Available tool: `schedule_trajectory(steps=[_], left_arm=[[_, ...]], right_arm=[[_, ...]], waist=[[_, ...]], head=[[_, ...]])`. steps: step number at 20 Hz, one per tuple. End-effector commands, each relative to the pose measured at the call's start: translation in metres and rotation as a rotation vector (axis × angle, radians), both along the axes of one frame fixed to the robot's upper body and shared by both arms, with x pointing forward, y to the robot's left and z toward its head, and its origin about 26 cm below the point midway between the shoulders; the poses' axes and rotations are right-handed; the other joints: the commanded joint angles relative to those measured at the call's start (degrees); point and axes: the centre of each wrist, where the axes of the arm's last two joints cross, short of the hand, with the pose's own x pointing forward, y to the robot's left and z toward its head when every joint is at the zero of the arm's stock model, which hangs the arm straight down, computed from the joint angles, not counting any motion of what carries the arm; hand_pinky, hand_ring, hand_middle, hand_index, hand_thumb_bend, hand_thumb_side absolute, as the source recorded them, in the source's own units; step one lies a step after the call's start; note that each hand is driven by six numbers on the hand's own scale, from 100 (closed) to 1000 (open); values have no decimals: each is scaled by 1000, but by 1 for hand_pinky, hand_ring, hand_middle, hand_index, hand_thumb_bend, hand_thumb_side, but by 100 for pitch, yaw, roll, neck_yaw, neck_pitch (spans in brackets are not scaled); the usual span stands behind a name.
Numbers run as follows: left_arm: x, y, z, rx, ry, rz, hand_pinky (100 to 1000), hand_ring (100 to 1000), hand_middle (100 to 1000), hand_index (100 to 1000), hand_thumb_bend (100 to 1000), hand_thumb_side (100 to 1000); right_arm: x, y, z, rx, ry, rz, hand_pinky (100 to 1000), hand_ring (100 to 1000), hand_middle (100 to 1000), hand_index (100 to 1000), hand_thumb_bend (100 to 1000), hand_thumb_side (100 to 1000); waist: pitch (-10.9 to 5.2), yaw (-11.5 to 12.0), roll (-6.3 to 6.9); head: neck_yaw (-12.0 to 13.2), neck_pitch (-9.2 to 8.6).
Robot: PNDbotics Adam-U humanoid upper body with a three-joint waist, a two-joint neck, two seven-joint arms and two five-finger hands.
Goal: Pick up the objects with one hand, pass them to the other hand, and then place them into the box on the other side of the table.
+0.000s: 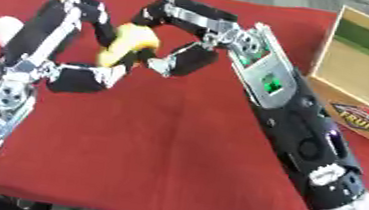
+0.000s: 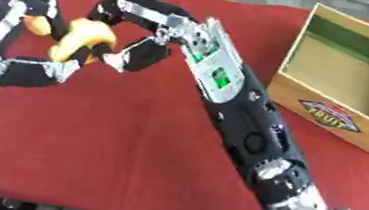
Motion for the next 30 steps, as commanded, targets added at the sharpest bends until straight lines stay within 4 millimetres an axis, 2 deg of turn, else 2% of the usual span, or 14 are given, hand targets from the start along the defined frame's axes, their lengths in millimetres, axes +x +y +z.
schedule_trajectory(steps=[1, 2, 3, 4, 5, 6, 7, 10, 16, 20, 25, 30], left_arm=[[1, 3, 5, 13, -16, 14, 627, 434, 356, 442, 273, 100], [2, 3, 5, 23, -8, 22, 665, 481, 439, 521, 387, 100], [2, 4, 4, 33, -1, 32, 672, 489, 452, 533, 400, 100], [3, 5, 3, 43, 5, 46, 743, 585, 579, 654, 546, 100], [3, 6, 2, 52, 8, 60, 763, 613, 614, 684, 577, 100], [3, 8, 2, 59, 6, 78, 806, 676, 692, 765, 677, 145], [3, 9, 2, 65, 1, 100, 826, 705, 728, 812, 756, 235], [3, 14, 0, 67, -29, 182, 833, 715, 728, 861, 846, 328], [2, 23, -4, 51, -50, 283, 826, 707, 714, 853, 867, 354], [0, 30, -8, 47, -43, 314, 823, 703, 709, 845, 854, 367], [-4, 46, -10, 20, -38, 387, 812, 685, 691, 840, 807, 397], [-11, 66, -9, -42, -45, 480, 792, 654, 667, 813, 715, 430]], right_arm=[[-3, 1, 12, 39, 1, -3, 850, 872, 340, 471, 100, 100], [-3, 0, 12, 43, 7, -7, 848, 870, 333, 463, 100, 100], [-3, -1, 12, 47, 10, -11, 848, 869, 330, 461, 100, 100], [-3, -2, 13, 52, 12, -16, 844, 865, 321, 458, 100, 116], [-3, -3, 14, 58, 12, -22, 843, 864, 320, 457, 100, 119], [-3, -5, 15, 64, 10, -29, 840, 861, 317, 455, 100, 123], [-3, -7, 17, 71, 8, -37, 839, 860, 316, 454, 100, 123], [-3, -13, 21, 97, -2, -58, 838, 859, 315, 453, 100, 116], [-2, -33, 28, 142, -6, -105, 837, 858, 314, 453, 100, 100], [0, -53, 34, 172, -10, -145, 836, 858, 315, 455, 100, 100], [8, -92, 47, 237, -19, -273, 838, 858, 318, 458, 100, 100], [23, -137, 58, 294, -69, -480, 837, 856, 325, 466, 100, 100]], waist=[[-99, 2, -6], [-99, 1, -6], [-99, 0, -7], [-99, -2, -7], [-99, -4, -7], [-99, -5, -7], [-99, -6, -7], [-96, -14, -6], [-93, -49, -4], [-92, -78, -3], [-98, -118, 9], [-108, -146, 31]], head=[[-23, -30], [-27, -29], [-29, -30], [-32, -30], [-36, -30], [-40, -30], [-45, -30], [-63, -30], [-82, -47], [-128, -49], [-241, -38], [-406, -51]])
